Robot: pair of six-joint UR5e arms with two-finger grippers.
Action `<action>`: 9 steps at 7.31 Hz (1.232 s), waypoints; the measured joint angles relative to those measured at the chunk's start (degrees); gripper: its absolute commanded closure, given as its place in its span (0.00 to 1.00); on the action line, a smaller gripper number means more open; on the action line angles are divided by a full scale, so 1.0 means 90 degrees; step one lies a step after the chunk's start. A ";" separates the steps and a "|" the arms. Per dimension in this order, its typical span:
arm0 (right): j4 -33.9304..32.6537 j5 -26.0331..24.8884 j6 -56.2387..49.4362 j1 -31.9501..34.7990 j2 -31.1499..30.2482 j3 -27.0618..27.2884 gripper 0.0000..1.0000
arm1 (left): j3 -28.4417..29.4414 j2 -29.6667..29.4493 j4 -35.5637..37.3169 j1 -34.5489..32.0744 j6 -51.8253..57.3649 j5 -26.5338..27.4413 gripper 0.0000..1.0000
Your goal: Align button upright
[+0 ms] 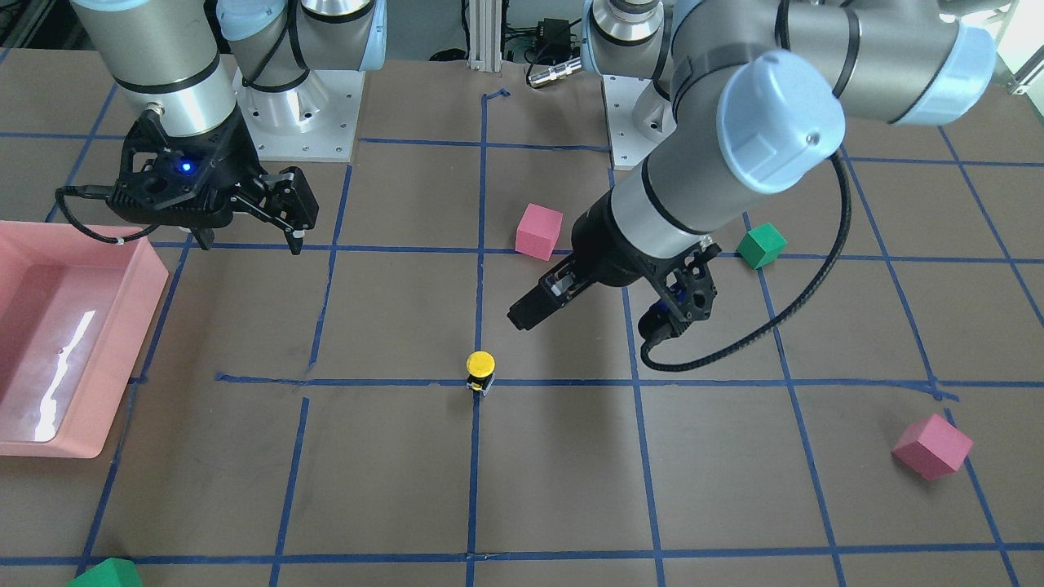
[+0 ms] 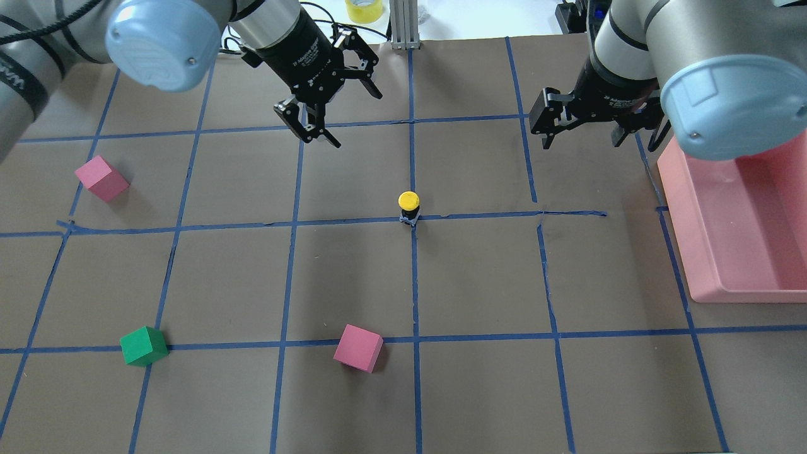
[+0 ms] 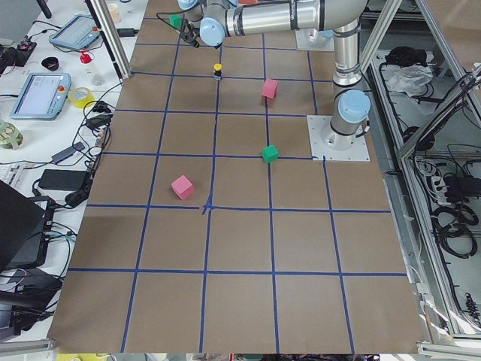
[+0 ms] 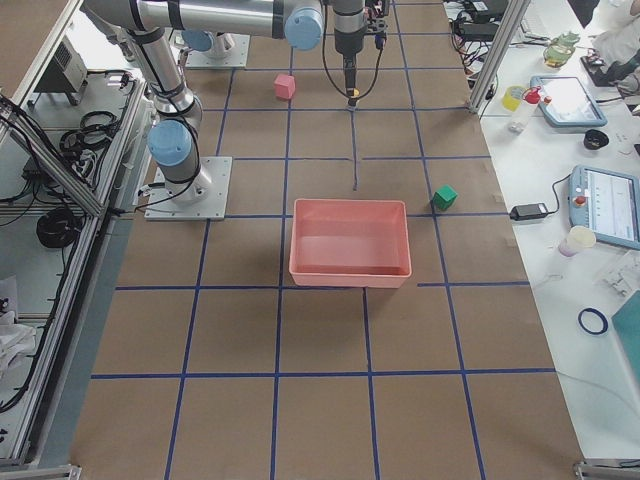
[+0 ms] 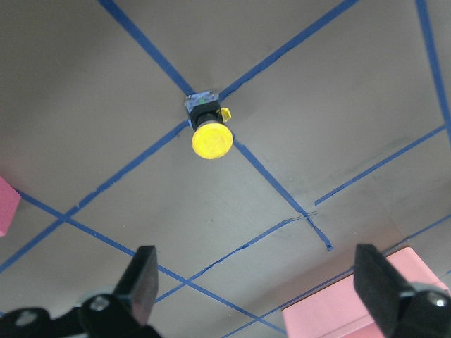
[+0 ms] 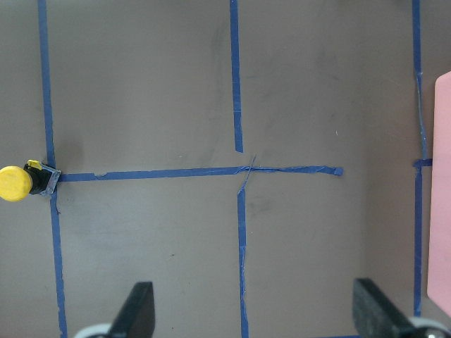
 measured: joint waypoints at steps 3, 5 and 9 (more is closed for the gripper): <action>0.0000 0.0008 0.0009 0.0000 -0.0005 0.0000 0.00 | -0.0229 0.0795 -0.0533 0.0190 0.3205 0.1694 0.00; 0.0006 0.0010 0.0040 0.0000 -0.0005 0.0000 0.00 | -0.0501 0.1101 -0.0552 0.0559 0.4654 0.2145 0.00; 0.0010 0.0010 0.0046 0.0000 -0.0004 0.0000 0.00 | -0.0611 0.1229 -0.0458 0.0733 0.5153 0.2210 0.00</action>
